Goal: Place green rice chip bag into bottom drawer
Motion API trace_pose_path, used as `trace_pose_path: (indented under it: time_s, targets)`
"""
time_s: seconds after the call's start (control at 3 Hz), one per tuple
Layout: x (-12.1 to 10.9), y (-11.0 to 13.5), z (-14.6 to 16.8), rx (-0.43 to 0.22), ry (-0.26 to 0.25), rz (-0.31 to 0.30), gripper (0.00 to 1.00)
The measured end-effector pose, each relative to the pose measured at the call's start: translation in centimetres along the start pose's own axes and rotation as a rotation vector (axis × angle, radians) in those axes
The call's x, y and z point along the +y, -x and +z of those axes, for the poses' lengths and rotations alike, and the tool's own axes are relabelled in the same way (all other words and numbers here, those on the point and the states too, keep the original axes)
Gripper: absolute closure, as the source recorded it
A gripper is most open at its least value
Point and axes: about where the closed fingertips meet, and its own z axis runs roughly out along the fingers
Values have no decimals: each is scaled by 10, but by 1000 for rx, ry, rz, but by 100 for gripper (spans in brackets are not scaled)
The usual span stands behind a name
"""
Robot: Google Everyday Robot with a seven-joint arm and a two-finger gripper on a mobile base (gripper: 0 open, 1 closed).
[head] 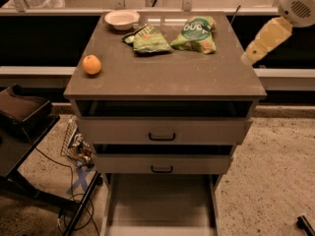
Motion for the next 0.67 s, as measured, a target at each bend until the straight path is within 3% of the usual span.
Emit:
trace_pose_path:
  time_s: [0.33,0.67]
  targets:
    - [-33,9,26,-48,-178,104,0]
    - [-38,19,22,-84,-194,102,0]
